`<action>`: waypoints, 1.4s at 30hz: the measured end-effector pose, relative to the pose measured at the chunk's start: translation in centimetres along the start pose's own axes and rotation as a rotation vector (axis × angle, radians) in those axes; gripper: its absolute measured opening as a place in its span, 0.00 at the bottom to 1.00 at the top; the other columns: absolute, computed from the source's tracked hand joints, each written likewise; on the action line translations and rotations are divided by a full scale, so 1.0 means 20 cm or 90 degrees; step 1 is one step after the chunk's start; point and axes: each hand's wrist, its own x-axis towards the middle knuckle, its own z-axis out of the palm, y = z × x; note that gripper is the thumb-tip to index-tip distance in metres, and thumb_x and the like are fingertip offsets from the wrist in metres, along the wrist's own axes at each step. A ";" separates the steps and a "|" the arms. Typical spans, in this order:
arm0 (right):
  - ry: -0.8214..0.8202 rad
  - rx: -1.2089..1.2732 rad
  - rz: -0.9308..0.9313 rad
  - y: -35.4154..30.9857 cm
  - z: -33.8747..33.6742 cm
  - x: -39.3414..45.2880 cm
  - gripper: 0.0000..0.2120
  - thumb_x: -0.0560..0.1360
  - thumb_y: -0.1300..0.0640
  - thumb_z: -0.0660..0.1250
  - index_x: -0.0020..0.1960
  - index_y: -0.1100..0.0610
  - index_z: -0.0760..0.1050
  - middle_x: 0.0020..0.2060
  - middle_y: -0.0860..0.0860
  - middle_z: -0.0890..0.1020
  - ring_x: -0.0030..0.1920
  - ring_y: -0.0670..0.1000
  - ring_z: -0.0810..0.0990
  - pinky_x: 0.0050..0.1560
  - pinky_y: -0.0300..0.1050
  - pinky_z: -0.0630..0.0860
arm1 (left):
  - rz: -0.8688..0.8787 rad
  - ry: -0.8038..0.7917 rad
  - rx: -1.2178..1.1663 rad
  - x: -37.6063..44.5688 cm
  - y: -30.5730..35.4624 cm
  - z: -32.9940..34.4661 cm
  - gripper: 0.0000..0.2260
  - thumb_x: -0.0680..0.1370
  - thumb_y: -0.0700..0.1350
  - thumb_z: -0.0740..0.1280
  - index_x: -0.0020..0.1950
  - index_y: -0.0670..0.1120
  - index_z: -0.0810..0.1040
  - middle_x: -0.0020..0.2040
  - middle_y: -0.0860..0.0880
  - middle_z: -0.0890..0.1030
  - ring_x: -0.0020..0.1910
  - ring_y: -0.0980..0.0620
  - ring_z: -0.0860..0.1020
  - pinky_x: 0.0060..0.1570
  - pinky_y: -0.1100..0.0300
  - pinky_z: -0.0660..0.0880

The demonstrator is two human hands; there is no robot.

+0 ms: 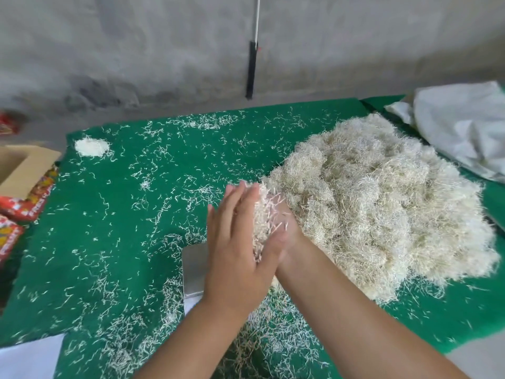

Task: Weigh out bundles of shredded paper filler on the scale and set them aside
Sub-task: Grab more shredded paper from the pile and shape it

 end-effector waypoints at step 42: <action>-0.018 -0.125 -0.061 -0.52 0.15 0.01 0.38 0.78 0.30 0.66 0.74 0.59 0.75 0.64 0.57 0.83 0.67 0.62 0.82 0.72 0.63 0.75 | -0.103 0.030 -0.050 0.39 0.28 -0.06 0.27 0.75 0.59 0.73 0.73 0.60 0.70 0.73 0.69 0.60 0.71 0.64 0.67 0.72 0.55 0.70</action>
